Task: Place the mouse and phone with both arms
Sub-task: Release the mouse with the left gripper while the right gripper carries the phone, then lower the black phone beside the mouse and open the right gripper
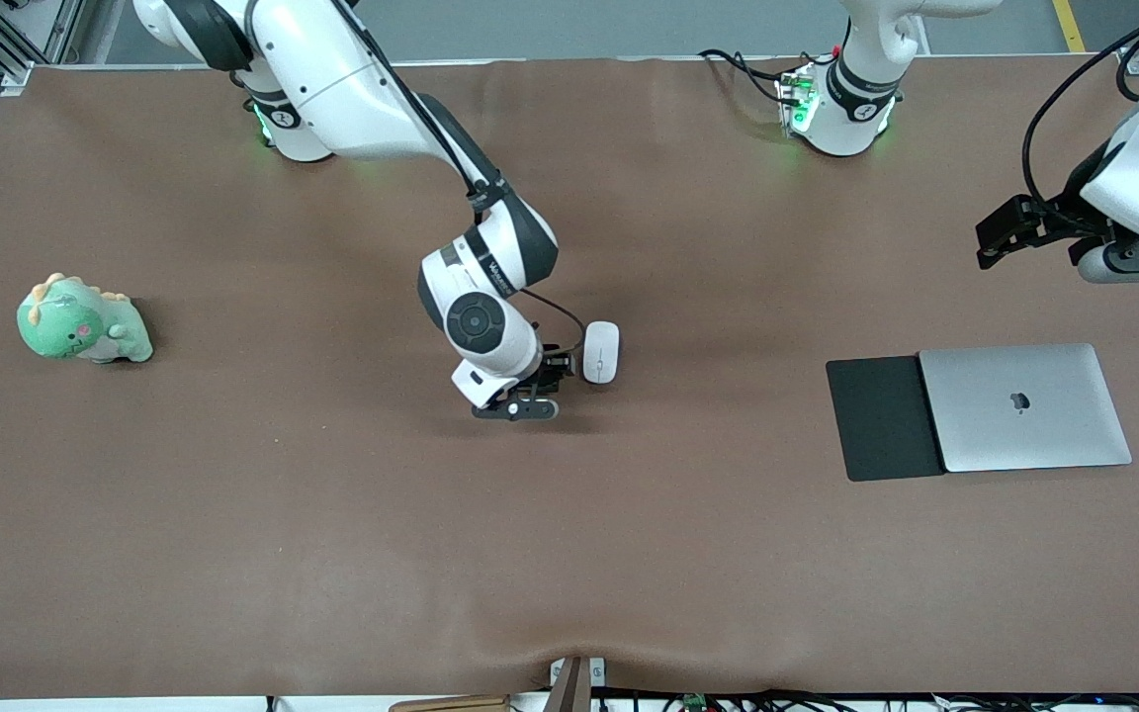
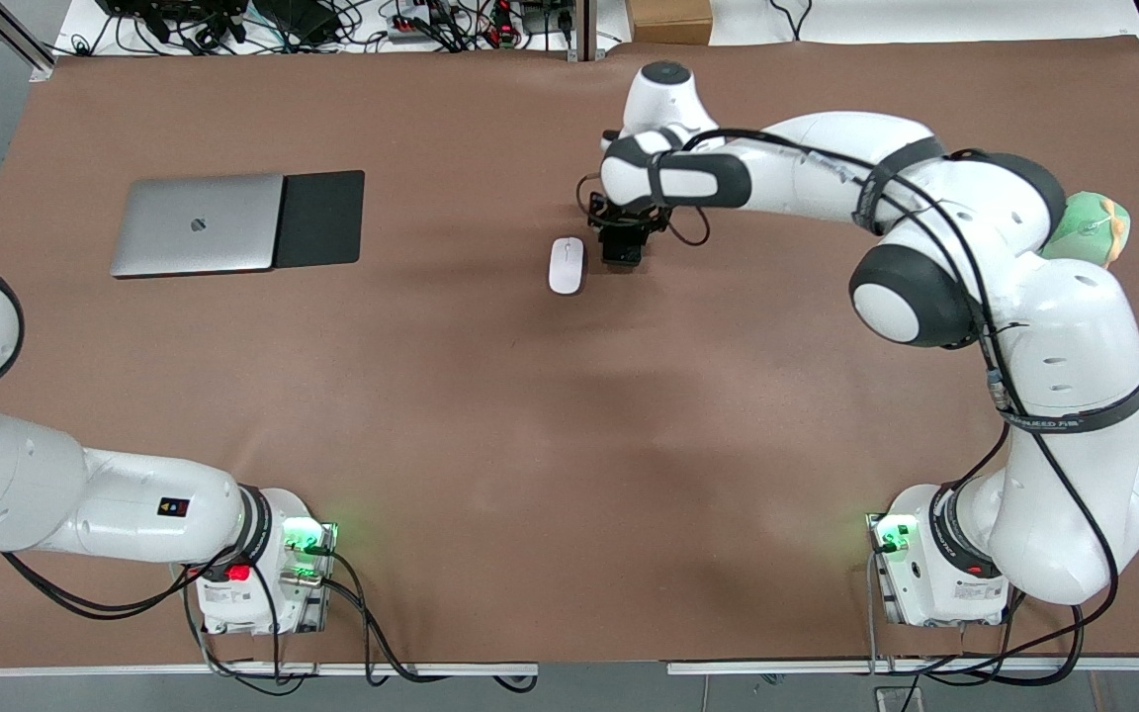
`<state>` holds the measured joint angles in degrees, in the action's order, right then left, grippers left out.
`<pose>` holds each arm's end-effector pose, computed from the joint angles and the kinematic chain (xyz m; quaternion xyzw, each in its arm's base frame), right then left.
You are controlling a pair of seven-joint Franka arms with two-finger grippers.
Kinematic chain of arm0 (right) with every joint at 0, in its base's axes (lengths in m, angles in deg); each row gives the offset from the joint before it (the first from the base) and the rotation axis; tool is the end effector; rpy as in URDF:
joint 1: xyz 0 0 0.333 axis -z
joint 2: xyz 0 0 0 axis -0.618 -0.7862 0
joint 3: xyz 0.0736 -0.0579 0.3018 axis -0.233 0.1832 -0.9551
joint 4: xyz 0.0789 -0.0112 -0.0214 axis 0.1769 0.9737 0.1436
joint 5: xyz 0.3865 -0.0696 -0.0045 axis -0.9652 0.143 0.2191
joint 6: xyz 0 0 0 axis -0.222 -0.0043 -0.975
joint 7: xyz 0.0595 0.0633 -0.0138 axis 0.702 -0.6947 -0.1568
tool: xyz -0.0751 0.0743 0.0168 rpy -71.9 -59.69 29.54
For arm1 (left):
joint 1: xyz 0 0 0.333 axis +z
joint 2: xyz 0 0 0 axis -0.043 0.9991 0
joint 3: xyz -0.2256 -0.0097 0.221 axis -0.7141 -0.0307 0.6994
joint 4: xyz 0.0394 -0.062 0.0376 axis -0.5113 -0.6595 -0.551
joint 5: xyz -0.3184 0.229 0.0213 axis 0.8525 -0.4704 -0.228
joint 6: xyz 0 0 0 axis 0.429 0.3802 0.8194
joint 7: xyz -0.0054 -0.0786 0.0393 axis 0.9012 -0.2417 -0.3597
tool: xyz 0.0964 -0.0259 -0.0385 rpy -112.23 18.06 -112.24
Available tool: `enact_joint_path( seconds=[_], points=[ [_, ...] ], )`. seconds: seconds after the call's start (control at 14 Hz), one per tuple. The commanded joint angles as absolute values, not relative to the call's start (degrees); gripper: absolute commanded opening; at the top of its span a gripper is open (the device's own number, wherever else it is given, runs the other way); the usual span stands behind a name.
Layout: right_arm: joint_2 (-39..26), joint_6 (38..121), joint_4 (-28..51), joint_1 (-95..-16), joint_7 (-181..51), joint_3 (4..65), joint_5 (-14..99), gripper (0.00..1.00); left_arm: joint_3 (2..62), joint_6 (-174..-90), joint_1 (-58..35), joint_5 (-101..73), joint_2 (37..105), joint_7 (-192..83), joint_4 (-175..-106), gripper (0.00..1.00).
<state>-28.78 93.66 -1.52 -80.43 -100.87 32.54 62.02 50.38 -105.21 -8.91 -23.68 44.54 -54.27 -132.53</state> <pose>0.5438 0.4546 0.1872 -0.9953 0.0211 0.0700 0.0638 0.5448 -0.0606 0.6227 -1.0000 0.0019 0.0042 0.0079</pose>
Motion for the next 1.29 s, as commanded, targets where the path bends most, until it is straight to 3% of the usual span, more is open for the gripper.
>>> enact_joint_path(
  seconds=[0.0, 0.07, 0.14, 0.21, 0.29, 0.71, 0.86, 1.21],
  points=[
    [-30.5, 94.0, -3.6, -82.5, -104.0, 33.3, 60.9, 0.25, 49.7, -104.7, -7.7, -22.2, 43.2, -52.5, -134.1, 1.0],
    [-30.6, 94.0, -3.6, -82.8, -104.2, 33.3, 61.1, 0.26, 49.7, -104.7, -7.7, -22.2, 42.8, -52.2, -134.4, 1.0],
    [-30.6, 94.0, -3.6, -82.9, -104.2, 33.3, 61.3, 0.35, 49.7, -104.7, -7.7, -22.2, 42.7, -52.2, -134.5, 1.0],
    [-30.7, 94.1, -3.6, -83.1, -104.2, 33.4, 61.8, 0.76, 49.7, -104.7, -7.7, -22.2, 42.6, -52.2, -134.5, 1.0],
    [-30.6, 94.6, -3.7, -83.2, -104.2, 33.5, 62.6, 1.0, 49.7, -104.6, -7.7, -22.2, 42.6, -52.2, -134.5, 1.0],
    [-26.6, 94.7, -2.9, -81.7, -103.7, 37.2, 63.7, 1.0, 49.6, -103.3, -7.7, -22.2, 42.0, -52.2, -134.3, 1.0],
    [-24.3, 90.5, -2.2, -80.6, -103.7, 39.0, 63.7, 1.0, 49.6, -103.3, -7.7, -22.2, 41.8, -52.2, -134.3, 1.0],
    [-16.1, 85.2, 3.3, -71.8, -95.0, 39.5, 63.6, 1.0, 49.4, -103.0, -7.7, -22.2, 41.8, -53.2, -134.4, 1.0]
  ],
)
